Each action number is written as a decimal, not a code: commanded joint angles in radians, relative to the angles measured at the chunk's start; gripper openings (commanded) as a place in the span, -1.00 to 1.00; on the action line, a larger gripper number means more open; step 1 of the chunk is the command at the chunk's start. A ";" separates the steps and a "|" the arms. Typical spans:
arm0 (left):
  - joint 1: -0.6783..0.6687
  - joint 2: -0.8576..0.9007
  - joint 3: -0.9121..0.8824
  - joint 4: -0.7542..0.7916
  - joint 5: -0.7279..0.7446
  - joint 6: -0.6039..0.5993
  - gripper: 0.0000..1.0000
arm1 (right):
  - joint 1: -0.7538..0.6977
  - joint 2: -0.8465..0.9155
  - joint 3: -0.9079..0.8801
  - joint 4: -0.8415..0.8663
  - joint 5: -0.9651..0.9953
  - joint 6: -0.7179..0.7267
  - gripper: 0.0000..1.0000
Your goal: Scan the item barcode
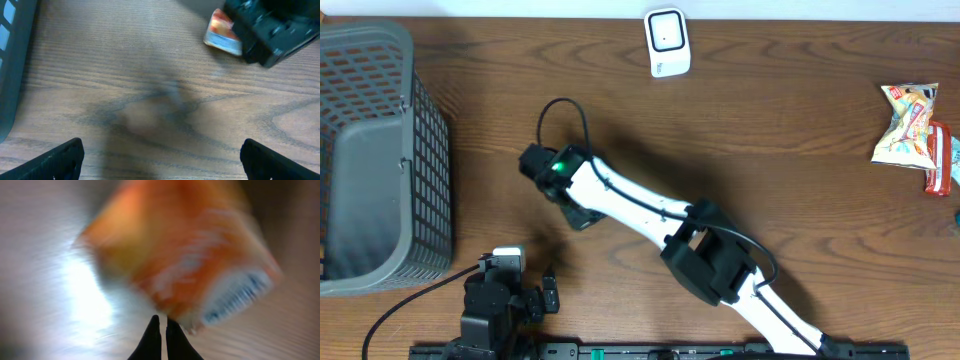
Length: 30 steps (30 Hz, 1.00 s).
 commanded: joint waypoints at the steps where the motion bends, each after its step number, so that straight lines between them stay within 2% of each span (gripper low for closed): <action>1: -0.003 -0.001 0.001 -0.006 -0.008 -0.001 0.99 | -0.050 -0.002 0.007 -0.011 0.156 0.071 -0.97; 9: -0.003 -0.001 0.001 -0.006 -0.008 -0.001 0.99 | -0.154 -0.003 0.008 0.036 0.115 0.103 -0.97; 20: -0.003 -0.001 0.001 -0.006 -0.008 -0.001 0.99 | -0.233 -0.036 0.011 -0.014 -0.223 0.104 -0.98; 24: -0.003 -0.001 0.001 -0.006 -0.008 -0.001 0.99 | -0.245 -0.063 0.011 -0.027 -0.313 0.116 -0.72; 30: -0.003 -0.001 0.001 -0.006 -0.008 -0.001 0.99 | -0.252 -0.103 0.011 -0.080 -0.324 0.169 -0.52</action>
